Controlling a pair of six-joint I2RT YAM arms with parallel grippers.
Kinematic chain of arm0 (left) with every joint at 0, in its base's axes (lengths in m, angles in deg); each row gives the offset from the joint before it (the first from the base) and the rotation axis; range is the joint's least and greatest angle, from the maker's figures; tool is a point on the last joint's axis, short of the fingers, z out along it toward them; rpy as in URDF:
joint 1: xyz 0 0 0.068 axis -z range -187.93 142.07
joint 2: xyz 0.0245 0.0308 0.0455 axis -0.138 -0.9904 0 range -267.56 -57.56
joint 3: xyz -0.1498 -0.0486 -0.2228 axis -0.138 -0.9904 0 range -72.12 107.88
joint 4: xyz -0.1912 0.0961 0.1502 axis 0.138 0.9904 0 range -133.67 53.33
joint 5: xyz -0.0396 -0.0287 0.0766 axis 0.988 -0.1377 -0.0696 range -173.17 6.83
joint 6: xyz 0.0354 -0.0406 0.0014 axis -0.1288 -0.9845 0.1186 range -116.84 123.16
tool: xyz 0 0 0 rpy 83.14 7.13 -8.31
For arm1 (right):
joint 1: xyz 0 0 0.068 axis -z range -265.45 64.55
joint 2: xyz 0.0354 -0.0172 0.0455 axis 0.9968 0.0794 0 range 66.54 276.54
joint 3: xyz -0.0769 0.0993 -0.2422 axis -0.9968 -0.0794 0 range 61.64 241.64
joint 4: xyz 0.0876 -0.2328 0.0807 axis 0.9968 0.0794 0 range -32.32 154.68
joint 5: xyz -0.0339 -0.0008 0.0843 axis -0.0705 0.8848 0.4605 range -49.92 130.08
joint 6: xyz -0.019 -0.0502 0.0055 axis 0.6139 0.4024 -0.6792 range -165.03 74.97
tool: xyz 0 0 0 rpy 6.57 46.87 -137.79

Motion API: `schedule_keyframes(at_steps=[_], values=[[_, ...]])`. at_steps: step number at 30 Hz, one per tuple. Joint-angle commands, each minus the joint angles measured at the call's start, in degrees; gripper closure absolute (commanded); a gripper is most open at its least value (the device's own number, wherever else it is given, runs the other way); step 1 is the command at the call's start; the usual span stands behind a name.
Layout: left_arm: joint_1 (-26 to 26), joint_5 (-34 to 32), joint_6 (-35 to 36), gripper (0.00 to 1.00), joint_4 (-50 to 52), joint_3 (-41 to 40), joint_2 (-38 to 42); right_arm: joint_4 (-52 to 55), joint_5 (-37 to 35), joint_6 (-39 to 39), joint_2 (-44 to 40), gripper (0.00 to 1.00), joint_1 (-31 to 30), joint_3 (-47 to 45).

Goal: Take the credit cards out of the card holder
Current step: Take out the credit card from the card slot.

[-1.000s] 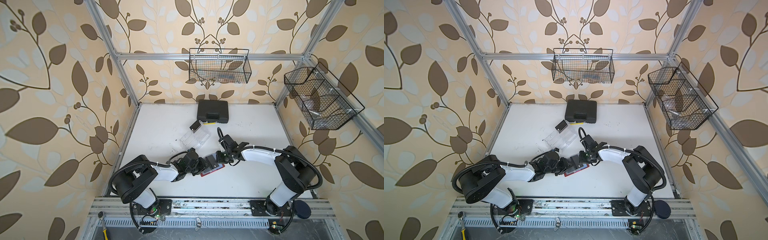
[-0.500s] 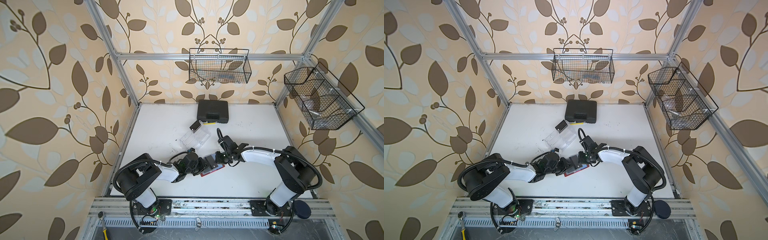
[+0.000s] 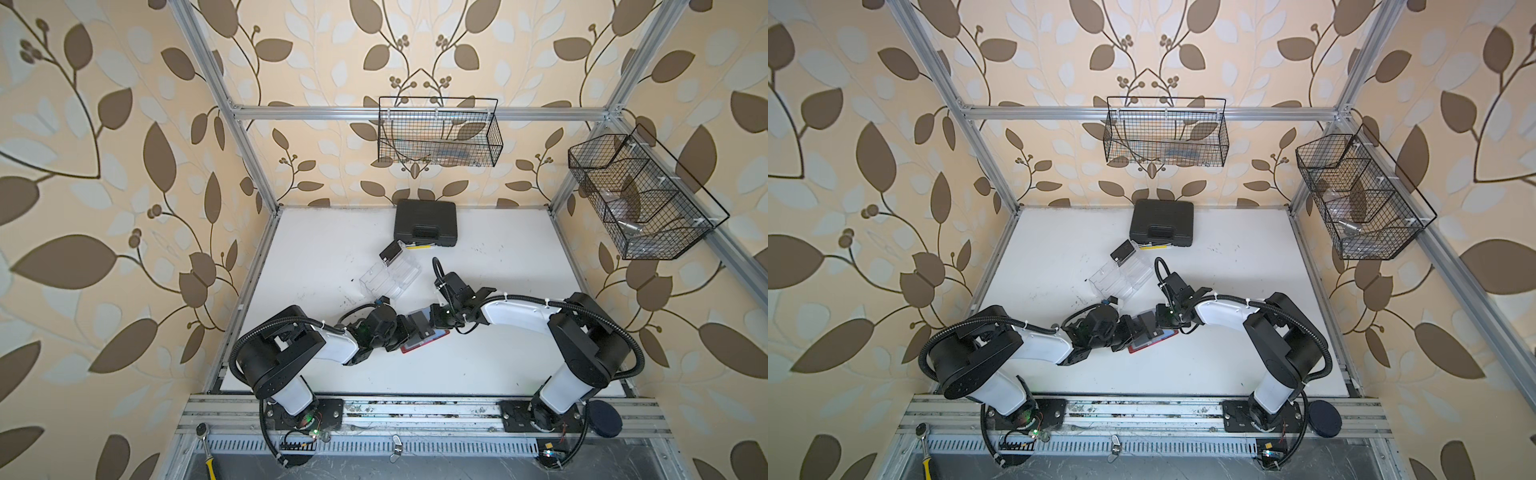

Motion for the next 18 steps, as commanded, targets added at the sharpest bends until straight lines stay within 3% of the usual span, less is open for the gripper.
schedule_keyframes(at_steps=[1, 2, 18], values=[[0.5, -1.1, 0.0, 0.95, -1.0, 0.2, -0.5, 4.1, 0.3, -0.8, 1.7, 0.99, -0.8, -2.3], [0.5, -1.2, 0.1, 1.00, -1.0, 0.2, -0.6, 4.1, 0.3, -0.8, 1.8, 0.99, -0.8, -2.3], [0.3, -3.0, 3.3, 1.00, 10.2, -0.5, 7.9, 5.1, -0.8, -1.0, 2.3, 0.99, 0.2, -2.6]])
